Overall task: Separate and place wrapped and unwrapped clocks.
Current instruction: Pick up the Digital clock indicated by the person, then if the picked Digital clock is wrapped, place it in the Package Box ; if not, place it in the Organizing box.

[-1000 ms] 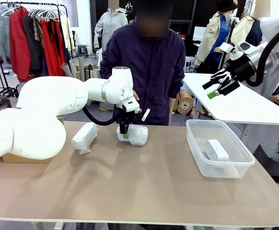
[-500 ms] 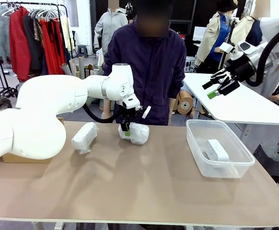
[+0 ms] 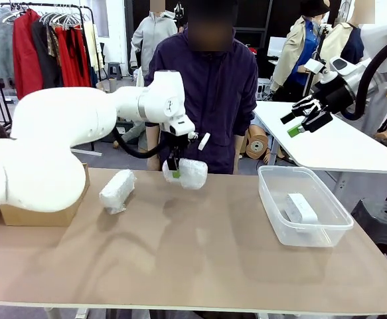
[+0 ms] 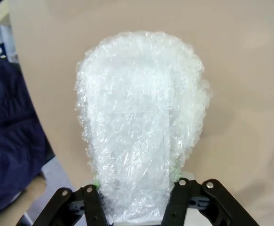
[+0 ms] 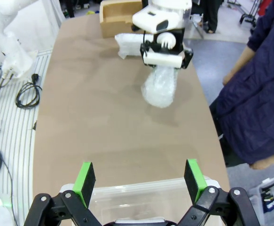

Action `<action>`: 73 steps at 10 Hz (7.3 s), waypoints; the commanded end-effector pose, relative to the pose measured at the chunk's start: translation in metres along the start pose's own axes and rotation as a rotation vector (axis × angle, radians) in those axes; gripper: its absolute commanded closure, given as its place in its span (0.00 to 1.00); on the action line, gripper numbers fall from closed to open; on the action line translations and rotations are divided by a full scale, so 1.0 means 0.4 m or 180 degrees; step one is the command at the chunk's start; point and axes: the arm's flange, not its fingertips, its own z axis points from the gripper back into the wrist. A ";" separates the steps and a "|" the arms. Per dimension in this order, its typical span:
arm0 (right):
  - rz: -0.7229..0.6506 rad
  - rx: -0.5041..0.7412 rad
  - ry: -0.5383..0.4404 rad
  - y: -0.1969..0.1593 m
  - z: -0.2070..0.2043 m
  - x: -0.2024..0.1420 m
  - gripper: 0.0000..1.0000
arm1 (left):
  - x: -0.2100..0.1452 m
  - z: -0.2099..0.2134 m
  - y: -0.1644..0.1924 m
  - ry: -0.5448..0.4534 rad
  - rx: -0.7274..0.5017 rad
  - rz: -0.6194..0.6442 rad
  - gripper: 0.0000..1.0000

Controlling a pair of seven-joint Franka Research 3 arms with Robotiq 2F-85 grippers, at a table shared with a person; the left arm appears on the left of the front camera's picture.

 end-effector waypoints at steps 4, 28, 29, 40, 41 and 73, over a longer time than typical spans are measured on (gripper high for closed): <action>0.0017 0.0006 0.0002 0.003 0.001 0.003 0.00 | -0.003 0.166 -0.268 0.0024 -0.0278 -0.0086 1.00; 0.0017 0.0006 0.0002 0.003 0.001 0.003 0.00 | 0.065 0.647 -0.413 0.0159 0.0924 0.1167 1.00; 0.0017 0.0006 0.0002 0.003 0.001 0.003 0.00 | 0.068 0.645 -0.410 0.0176 0.0987 0.0961 1.00; 0.0017 0.0006 0.0002 0.003 0.001 0.003 0.00 | -0.005 0.664 -0.444 0.0094 0.1001 0.2158 1.00; 0.0017 0.0006 0.0002 0.003 0.001 0.003 0.00 | -0.030 0.666 -0.471 0.0178 0.1254 0.2763 1.00; 0.0017 0.0006 0.0002 0.003 0.001 0.003 0.00 | -0.908 0.288 -0.519 0.0610 0.1143 0.6250 1.00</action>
